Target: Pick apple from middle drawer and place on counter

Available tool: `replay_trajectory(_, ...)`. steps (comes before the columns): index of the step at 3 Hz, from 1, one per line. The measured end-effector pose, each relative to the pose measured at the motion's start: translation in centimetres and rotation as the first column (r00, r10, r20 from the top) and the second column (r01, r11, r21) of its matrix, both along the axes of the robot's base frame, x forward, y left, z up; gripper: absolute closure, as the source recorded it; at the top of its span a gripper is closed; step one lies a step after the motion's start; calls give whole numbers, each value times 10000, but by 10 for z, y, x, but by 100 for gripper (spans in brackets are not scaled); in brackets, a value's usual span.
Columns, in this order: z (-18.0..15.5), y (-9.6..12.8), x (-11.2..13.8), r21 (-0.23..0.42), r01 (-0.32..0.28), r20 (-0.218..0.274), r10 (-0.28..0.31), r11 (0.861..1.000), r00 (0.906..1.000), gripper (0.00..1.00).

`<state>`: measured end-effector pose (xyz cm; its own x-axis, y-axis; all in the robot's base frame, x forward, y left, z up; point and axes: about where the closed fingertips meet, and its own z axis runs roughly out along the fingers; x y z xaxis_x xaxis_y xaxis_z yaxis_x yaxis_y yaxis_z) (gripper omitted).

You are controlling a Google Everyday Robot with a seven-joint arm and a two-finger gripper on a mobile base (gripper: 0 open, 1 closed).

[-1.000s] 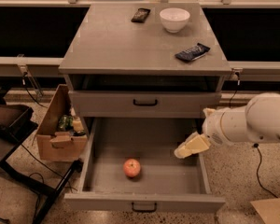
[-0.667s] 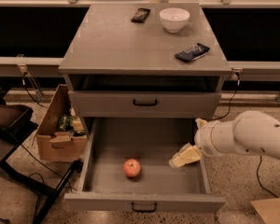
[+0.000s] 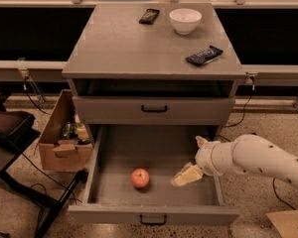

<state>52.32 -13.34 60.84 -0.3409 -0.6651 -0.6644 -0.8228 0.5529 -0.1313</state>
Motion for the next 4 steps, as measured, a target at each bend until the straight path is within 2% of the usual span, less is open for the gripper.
replay_trajectory(1, -9, 4, 5, -442, 13, -17, -14, 9990, 10000, 0)
replay_trajectory(2, -36, 11, 22, -679, -362, 195, 376, 9970, 9991, 0)
replay_trajectory(3, -98, 28, 37, -607, -1265, -23, 1266, 9901, 9919, 0)
replay_trajectory(4, -154, 44, 43, -211, -1922, -382, 1913, 9811, 9808, 0)
